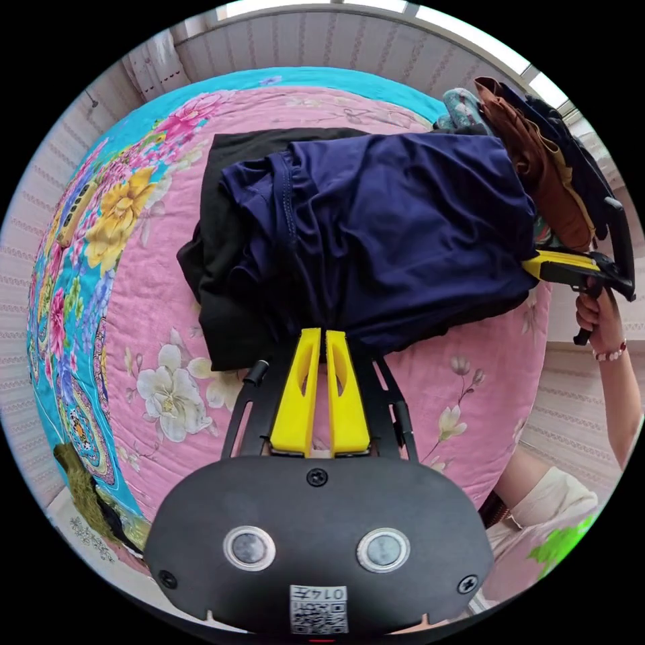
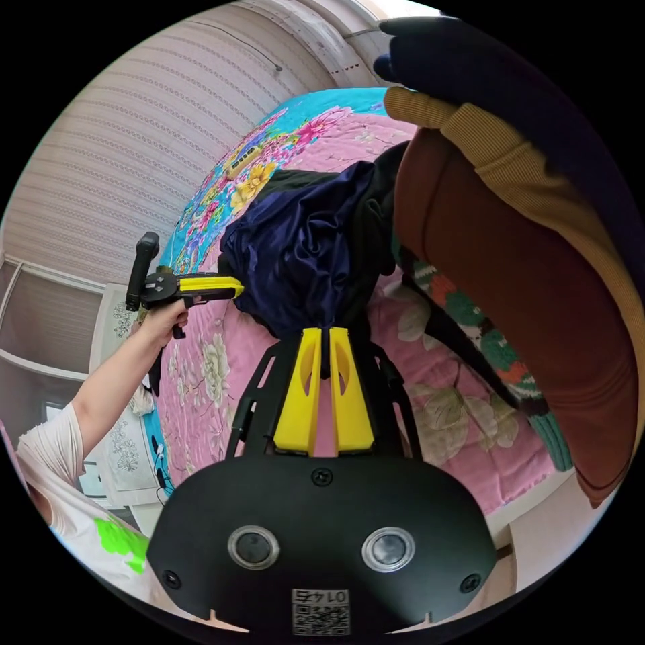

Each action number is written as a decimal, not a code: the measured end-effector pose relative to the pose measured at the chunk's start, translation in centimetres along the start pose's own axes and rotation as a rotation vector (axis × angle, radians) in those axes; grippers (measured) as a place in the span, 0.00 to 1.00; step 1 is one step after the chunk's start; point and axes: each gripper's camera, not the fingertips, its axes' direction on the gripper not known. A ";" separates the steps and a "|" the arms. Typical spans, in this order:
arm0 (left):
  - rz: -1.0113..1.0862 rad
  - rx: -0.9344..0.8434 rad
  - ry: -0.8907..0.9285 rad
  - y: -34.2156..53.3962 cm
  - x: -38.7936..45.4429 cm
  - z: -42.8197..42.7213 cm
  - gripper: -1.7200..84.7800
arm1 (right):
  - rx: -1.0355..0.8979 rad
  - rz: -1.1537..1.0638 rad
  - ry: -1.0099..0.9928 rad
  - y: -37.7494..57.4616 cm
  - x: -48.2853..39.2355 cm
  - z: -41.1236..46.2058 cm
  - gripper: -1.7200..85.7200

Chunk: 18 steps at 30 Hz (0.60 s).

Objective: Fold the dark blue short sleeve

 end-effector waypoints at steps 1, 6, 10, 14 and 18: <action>-0.002 -0.004 0.024 0.1 0.1 0.3 0.03 | -0.009 -0.002 0.003 0.1 0.1 0.0 0.04; -0.042 0.156 0.075 1.6 -0.2 -2.2 0.06 | -0.007 -0.051 0.009 0.7 -0.2 -1.9 0.08; -0.030 0.267 -0.052 -0.1 -0.2 -6.0 0.09 | 0.072 -0.104 0.110 0.8 -1.5 -4.2 0.09; 0.013 0.211 -0.102 -4.8 1.3 -5.6 0.08 | 0.119 -0.137 0.079 0.5 -2.6 -4.5 0.09; 0.028 0.126 -0.242 -7.7 3.3 -2.8 0.04 | 0.130 -0.152 0.052 1.2 -3.5 -3.1 0.09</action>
